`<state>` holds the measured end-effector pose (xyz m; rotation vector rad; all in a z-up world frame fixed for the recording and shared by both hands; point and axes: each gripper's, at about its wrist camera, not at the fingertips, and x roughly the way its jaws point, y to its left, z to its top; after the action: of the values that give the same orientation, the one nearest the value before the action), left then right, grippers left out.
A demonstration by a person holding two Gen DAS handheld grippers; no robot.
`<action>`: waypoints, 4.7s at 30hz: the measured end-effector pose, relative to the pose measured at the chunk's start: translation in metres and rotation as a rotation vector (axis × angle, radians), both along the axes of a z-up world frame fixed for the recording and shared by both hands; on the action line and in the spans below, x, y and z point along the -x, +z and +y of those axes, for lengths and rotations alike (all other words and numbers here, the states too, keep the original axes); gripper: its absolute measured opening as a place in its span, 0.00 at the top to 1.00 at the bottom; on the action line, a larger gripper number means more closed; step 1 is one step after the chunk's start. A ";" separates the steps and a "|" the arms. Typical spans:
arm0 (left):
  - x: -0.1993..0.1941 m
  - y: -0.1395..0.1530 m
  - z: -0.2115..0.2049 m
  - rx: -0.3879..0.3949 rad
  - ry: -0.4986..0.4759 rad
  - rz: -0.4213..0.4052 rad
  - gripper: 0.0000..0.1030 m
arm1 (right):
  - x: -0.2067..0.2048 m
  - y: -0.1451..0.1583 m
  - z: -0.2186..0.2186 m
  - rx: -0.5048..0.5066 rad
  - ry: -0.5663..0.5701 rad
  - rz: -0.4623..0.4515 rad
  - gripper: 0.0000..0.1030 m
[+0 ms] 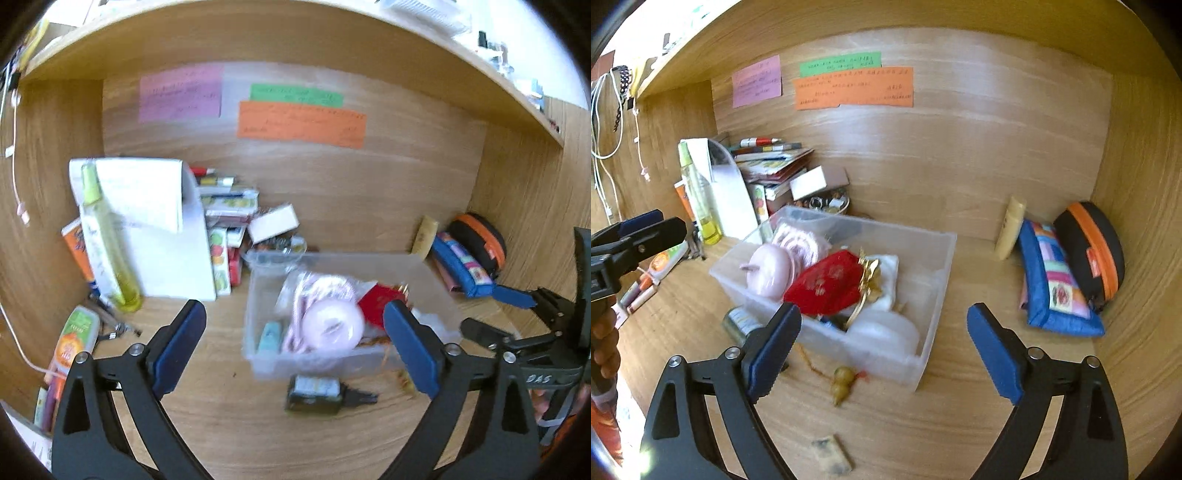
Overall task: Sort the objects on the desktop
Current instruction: 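Open both grippers to release the red pouch and shell into the box, then move both grippers toward the green spray bottle and the tan card, then grasp the green spray bottle with the left gripper while the right grasps the tan card, then lift and carry the green bottle and tan card over the clear box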
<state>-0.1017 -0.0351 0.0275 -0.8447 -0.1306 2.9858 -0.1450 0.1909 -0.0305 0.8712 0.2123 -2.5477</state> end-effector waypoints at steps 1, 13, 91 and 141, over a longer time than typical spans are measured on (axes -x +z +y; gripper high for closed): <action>0.000 -0.005 -0.001 0.002 -0.001 -0.016 0.05 | -0.003 -0.003 0.001 0.000 -0.002 -0.006 0.12; 0.010 -0.079 0.021 -0.010 -0.121 -0.224 0.05 | -0.031 -0.057 0.011 0.018 -0.008 -0.153 0.12; -0.008 -0.032 -0.006 -0.037 0.062 -0.071 0.22 | -0.032 -0.021 0.003 0.022 0.117 -0.013 0.79; 0.008 -0.020 0.010 -0.069 -0.024 -0.048 0.22 | -0.017 -0.023 0.023 0.057 0.116 -0.059 0.90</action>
<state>-0.1100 -0.0250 0.0072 -0.9042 -0.2217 2.9212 -0.1276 0.2137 -0.0530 0.8847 0.1667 -2.4057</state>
